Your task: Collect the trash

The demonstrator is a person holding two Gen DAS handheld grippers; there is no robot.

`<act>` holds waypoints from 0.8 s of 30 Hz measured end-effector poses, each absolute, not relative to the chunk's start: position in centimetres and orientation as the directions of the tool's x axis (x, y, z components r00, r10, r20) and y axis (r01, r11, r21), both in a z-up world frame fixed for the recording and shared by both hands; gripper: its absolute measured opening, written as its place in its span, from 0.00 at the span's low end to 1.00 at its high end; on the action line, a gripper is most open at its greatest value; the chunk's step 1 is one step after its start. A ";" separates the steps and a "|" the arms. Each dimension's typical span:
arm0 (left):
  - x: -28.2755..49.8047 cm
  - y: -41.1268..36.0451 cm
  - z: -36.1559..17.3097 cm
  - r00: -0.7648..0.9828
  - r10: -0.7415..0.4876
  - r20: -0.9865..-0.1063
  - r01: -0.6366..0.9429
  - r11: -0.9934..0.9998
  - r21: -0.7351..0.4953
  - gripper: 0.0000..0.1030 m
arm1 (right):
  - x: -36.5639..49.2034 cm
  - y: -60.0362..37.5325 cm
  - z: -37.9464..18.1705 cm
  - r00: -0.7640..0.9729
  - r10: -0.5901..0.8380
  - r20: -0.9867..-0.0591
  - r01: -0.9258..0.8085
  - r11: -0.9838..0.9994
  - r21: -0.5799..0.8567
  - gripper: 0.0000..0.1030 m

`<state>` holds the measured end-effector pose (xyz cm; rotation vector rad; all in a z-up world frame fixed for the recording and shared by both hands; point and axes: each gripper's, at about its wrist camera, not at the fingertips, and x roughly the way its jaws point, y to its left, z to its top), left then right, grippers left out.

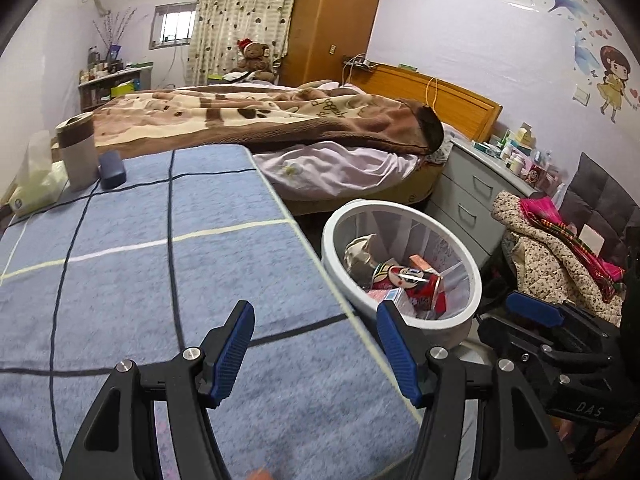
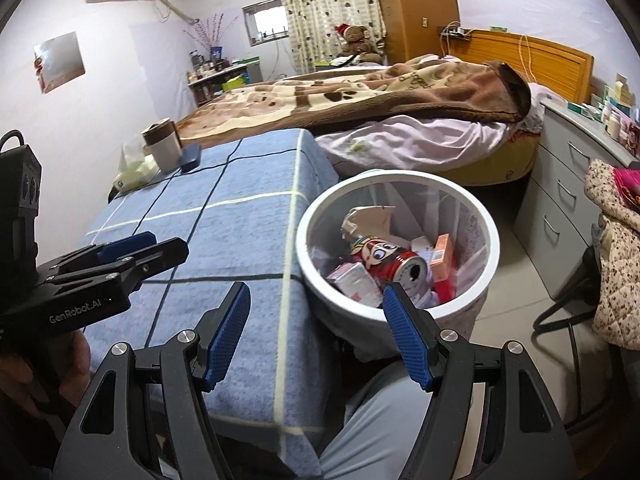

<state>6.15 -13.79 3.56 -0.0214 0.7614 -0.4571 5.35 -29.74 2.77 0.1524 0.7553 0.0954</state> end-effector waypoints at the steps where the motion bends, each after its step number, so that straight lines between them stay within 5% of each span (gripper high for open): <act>1: 6.0 -13.6 3.5 0.633 -0.402 -0.661 0.386 0.905 -0.180 0.61 | 5.4 -29.7 2.7 0.723 0.143 -0.676 -0.035 0.985 0.171 0.68; 24: 5.1 -13.3 2.9 0.654 -0.341 -0.676 0.352 0.927 -0.128 0.61 | 5.3 -28.7 2.5 0.714 0.162 -0.681 -0.054 0.983 0.177 0.68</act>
